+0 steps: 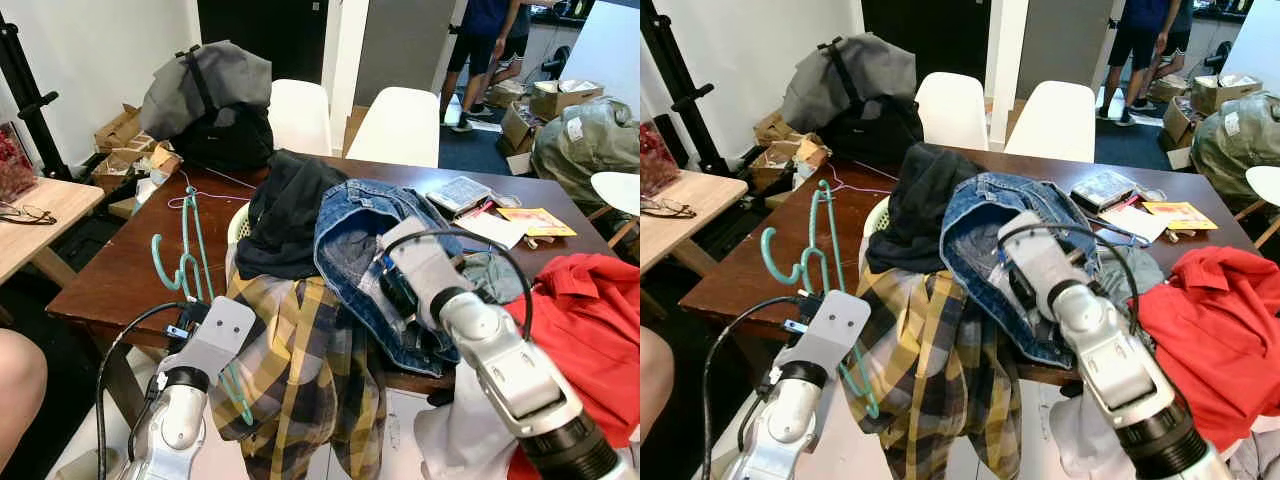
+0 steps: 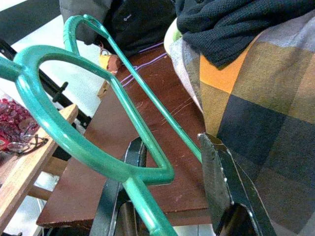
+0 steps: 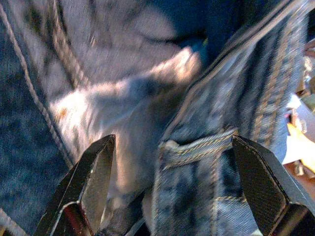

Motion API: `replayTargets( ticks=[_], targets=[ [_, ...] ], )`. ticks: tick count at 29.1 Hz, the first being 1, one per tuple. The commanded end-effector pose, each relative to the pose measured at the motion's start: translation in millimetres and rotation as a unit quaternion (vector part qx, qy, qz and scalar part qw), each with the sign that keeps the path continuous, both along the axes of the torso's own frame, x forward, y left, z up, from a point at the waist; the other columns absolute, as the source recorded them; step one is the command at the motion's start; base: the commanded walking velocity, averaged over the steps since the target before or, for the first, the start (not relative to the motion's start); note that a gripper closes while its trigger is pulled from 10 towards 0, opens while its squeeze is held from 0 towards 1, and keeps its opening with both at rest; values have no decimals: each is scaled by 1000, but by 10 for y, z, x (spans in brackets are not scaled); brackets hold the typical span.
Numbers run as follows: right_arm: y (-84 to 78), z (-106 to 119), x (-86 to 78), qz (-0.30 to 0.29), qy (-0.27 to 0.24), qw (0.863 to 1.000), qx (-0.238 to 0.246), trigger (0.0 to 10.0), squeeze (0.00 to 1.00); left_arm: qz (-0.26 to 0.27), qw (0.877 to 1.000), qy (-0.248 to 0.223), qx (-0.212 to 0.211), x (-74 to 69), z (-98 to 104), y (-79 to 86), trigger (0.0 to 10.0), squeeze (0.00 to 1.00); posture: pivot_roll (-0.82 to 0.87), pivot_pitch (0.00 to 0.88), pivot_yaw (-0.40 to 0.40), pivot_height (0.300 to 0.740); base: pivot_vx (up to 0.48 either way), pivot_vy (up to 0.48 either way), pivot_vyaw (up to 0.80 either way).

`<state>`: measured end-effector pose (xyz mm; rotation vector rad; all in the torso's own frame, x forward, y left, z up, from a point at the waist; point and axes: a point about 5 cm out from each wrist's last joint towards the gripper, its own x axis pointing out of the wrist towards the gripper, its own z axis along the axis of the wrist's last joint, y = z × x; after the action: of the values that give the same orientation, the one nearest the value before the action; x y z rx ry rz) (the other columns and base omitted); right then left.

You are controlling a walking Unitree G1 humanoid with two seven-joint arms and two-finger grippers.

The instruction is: Hang hanger

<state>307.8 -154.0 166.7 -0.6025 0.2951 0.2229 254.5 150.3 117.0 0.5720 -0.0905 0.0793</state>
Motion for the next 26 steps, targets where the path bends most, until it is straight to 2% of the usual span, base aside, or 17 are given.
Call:
replayTargets(
  ticks=[1, 8, 15, 16, 18, 26],
  targets=[
    [-50, -145, 8, -21, 15, 1000, -5, 10000, 0, -3, 1000, -3, 6, -1, 23, -20, 10000, 0, 1, 0, -48, 740, 0, 0, 0],
    [-150, -281, 42, -53, 10, 998, -20, 10000, 0, -3, 1000, -3, 5, -2, 22, -21, 10000, 0, 1, 0, -46, 740, 0, 0, 0],
    [-216, -281, 82, -78, -13, 996, -36, 10000, 0, -3, 1000, -2, 5, -1, 20, -22, 10000, 0, 2, 0, -45, 740, 0, 0, 0],
    [-245, -260, 99, -84, -22, 995, -38, 392, 0, -3, 1000, -2, 5, 0, 20, -24, 10000, 0, 3, 0, -45, 740, 0, 0, 0],
    [-266, -241, 115, -88, -30, 995, -40, 0, 0, -3, 1000, -2, 5, 1, 20, -25, 10000, 0, 2, 0, -45, 740, 0, 0, 0],
    [-292, -184, 144, -89, -53, 993, -50, 0, 0, -3, 1000, -2, 5, 3, 20, -27, 10000, 0, 1, 0, -45, 740, 0, 0, 0]
  ],
)
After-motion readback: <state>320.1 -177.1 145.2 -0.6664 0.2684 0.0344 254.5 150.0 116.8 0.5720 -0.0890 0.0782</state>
